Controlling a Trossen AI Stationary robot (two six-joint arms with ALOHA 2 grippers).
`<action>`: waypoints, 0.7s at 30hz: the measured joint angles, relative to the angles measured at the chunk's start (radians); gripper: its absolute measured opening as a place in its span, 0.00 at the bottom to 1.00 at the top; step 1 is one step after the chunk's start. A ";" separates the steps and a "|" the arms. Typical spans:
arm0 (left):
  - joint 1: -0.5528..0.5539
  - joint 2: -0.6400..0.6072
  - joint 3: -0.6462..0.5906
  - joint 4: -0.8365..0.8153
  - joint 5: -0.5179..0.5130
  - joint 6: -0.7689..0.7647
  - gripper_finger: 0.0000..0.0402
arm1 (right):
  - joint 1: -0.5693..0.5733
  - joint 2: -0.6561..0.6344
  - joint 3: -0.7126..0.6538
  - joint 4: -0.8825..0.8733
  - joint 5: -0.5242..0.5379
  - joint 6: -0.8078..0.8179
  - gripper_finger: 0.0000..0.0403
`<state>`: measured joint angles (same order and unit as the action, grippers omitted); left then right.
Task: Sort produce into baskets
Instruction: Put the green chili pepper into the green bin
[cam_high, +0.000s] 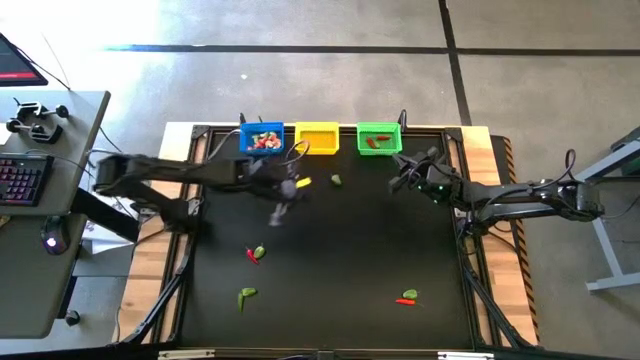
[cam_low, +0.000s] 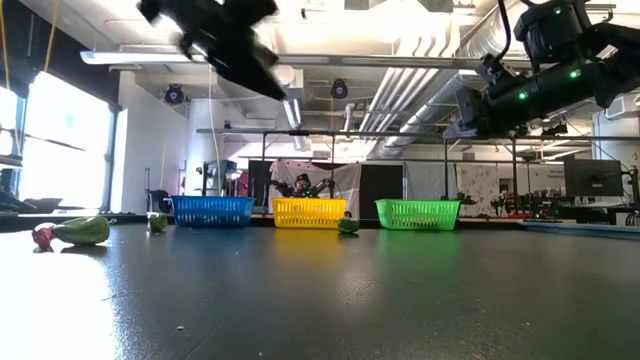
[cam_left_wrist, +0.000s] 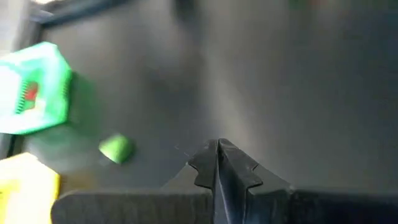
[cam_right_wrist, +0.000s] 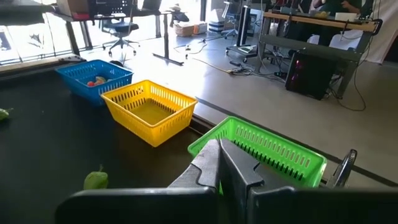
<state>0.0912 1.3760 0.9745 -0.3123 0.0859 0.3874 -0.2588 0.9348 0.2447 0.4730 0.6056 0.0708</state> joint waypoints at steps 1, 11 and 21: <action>-0.024 -0.032 0.000 -0.063 0.000 0.000 0.00 | 0.000 0.000 0.000 -0.005 0.000 0.000 0.00; -0.331 -0.181 0.000 -0.524 0.009 -0.176 0.00 | 0.000 0.000 0.000 -0.025 0.000 0.001 0.00; -0.691 -0.093 -0.001 -0.538 -0.073 -0.449 0.00 | 0.000 0.000 0.000 -0.044 0.000 0.001 0.00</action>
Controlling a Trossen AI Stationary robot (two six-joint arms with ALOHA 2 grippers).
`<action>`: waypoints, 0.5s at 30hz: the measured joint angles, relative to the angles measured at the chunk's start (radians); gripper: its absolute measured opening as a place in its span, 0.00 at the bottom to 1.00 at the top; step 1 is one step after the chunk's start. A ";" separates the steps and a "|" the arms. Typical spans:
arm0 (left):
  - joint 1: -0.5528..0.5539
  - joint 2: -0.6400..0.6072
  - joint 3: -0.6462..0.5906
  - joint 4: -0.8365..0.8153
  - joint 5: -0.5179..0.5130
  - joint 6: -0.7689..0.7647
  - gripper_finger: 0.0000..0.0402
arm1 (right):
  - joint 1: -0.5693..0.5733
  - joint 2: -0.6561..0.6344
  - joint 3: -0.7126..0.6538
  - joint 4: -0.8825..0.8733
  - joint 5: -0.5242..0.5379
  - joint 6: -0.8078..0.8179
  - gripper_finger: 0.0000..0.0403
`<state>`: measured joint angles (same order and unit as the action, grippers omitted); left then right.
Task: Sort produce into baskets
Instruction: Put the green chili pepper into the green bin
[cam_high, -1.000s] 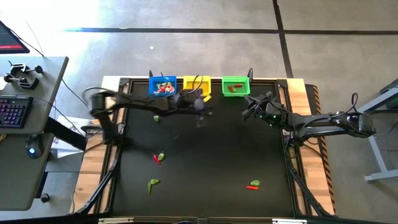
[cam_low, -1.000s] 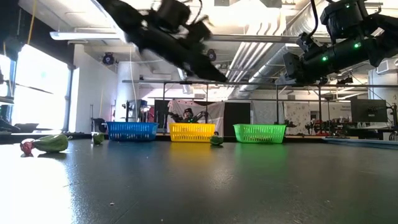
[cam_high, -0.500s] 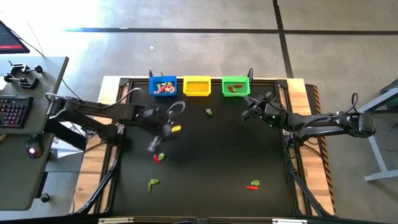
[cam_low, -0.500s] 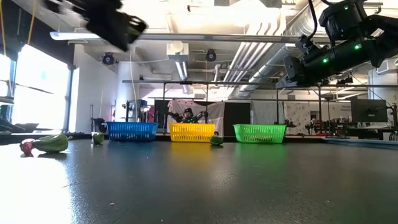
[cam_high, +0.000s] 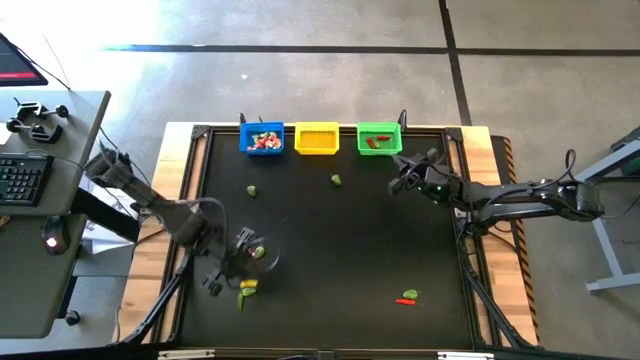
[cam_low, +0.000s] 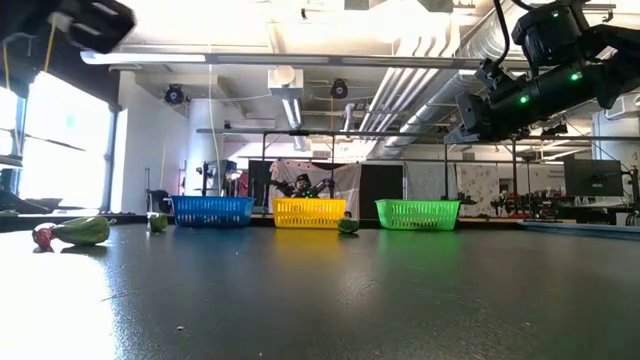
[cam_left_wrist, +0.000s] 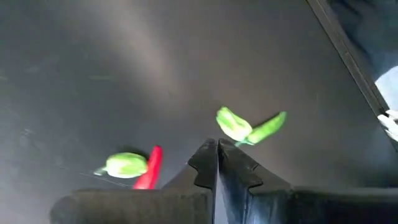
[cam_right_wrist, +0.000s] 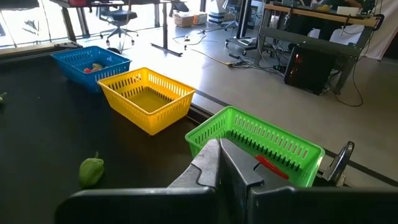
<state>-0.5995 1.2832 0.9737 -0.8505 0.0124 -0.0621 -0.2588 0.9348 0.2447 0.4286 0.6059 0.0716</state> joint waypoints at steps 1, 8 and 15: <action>-0.025 0.016 0.000 0.001 -0.015 -0.031 0.01 | 0.000 0.000 0.000 0.000 0.000 0.000 0.00; -0.173 0.142 0.000 0.003 -0.081 -0.187 0.13 | 0.000 0.000 0.000 0.000 -0.004 0.002 0.00; -0.291 0.281 0.060 0.005 -0.121 -0.092 0.24 | 0.000 0.000 0.000 -0.003 -0.010 -0.002 0.00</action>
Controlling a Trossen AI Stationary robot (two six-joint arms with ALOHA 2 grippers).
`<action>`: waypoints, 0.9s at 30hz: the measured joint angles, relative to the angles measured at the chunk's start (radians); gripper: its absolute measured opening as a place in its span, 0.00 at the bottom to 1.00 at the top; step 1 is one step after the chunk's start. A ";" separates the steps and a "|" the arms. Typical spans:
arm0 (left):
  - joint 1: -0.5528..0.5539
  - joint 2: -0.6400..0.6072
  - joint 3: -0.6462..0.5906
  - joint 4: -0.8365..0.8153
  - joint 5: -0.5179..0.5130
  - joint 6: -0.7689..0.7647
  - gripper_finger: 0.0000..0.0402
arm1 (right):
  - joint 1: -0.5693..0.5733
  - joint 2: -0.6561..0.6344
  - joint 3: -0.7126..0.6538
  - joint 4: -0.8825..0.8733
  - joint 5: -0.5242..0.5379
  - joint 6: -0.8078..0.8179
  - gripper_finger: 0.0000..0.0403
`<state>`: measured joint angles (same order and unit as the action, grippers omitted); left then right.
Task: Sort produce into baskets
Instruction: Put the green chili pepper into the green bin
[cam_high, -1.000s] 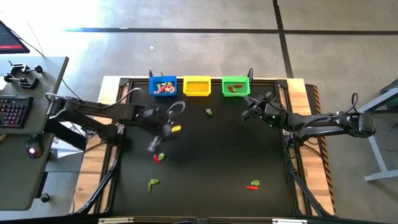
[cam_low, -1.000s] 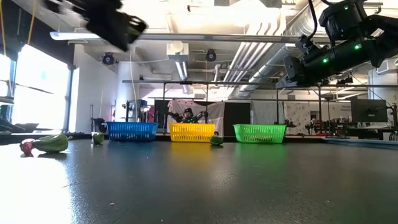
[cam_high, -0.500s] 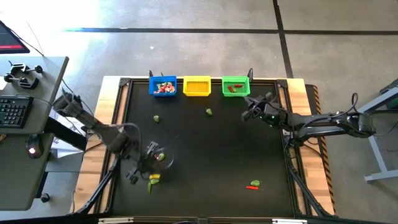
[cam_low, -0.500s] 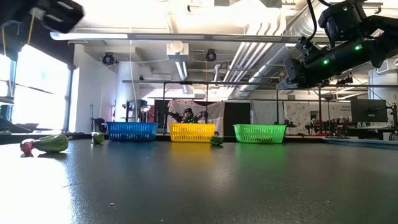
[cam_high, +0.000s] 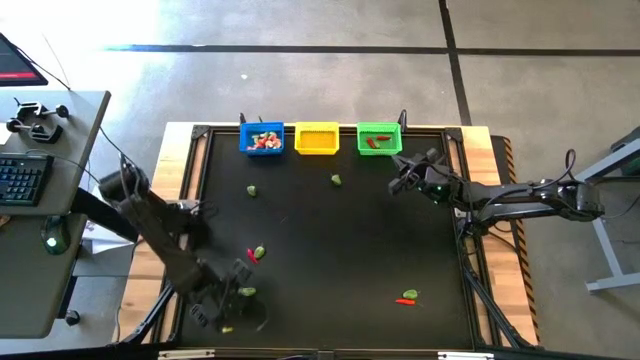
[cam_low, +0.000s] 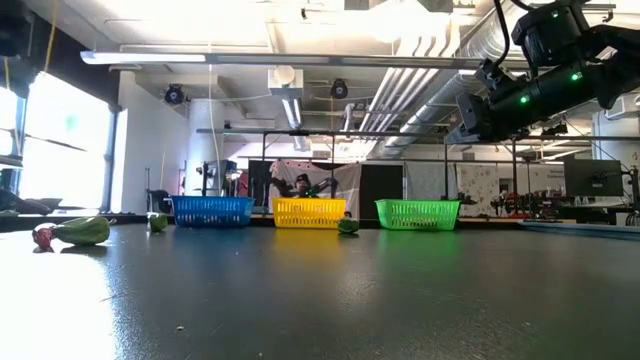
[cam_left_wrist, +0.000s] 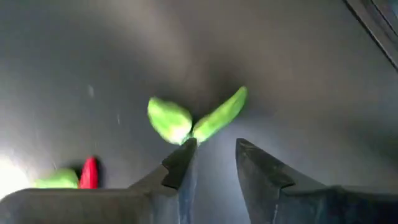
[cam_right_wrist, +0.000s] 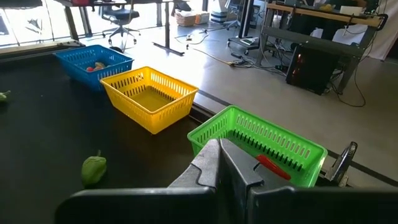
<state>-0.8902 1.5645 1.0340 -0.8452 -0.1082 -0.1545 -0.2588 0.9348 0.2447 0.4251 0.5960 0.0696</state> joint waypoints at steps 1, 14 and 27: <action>-0.013 0.019 0.012 0.004 -0.012 0.027 0.25 | 0.000 0.000 0.000 -0.001 -0.001 -0.003 0.00; -0.083 0.227 0.069 -0.040 -0.127 0.406 0.29 | 0.000 0.000 -0.001 -0.043 -0.002 -0.010 0.00; -0.083 0.247 0.055 0.005 -0.136 0.429 0.29 | 0.000 0.000 -0.001 -0.042 -0.002 -0.007 0.00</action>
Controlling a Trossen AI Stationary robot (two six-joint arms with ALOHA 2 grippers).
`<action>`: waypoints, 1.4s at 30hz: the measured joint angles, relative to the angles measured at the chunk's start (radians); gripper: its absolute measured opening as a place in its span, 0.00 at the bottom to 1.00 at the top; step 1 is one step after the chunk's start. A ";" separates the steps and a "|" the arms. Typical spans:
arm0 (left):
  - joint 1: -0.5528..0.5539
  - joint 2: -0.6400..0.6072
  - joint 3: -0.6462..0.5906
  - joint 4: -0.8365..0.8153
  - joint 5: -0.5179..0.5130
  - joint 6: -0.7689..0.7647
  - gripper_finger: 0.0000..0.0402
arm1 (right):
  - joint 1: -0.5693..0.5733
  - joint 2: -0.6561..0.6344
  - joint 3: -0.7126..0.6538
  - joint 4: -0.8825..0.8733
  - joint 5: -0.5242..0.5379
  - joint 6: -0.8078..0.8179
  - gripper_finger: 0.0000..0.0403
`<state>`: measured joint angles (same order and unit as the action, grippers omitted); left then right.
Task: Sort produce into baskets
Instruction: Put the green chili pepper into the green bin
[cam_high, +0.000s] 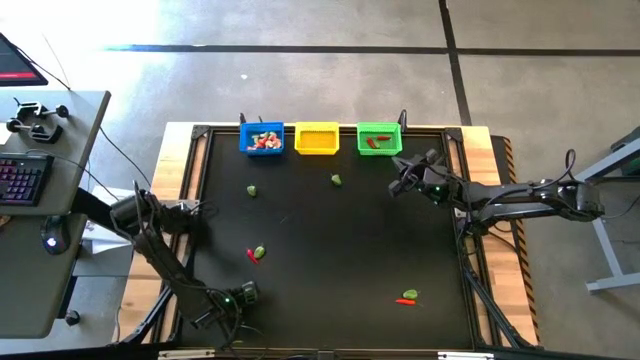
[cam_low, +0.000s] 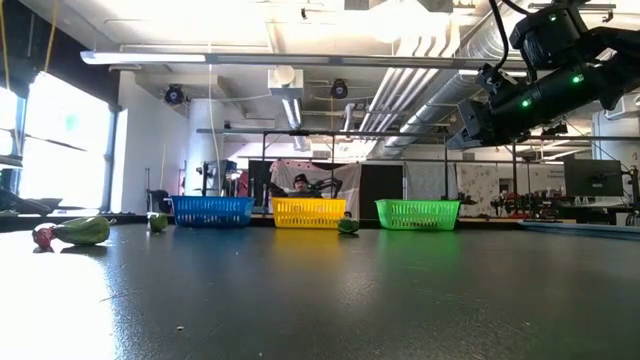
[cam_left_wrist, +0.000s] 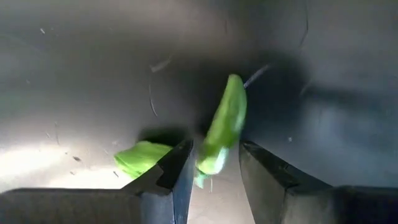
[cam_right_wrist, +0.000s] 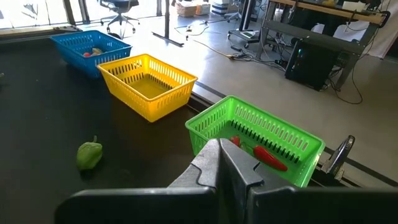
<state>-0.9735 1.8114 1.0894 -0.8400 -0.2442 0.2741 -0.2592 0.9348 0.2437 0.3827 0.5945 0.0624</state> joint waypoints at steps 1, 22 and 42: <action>0.000 0.000 -0.001 0.011 0.001 0.000 0.29 | 0.000 0.000 0.000 0.000 0.000 0.000 0.00; 0.027 -0.051 0.013 -0.132 0.020 -0.395 0.01 | -0.008 0.000 0.000 0.001 0.000 -0.011 0.00; 0.468 -0.516 -0.327 0.439 0.218 -0.601 0.00 | -0.009 0.000 0.000 0.002 0.000 -0.018 0.00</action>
<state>-0.5052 1.2956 0.7620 -0.4011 -0.0261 -0.3267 -0.2684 0.9348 0.2440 0.3845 0.5949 0.0444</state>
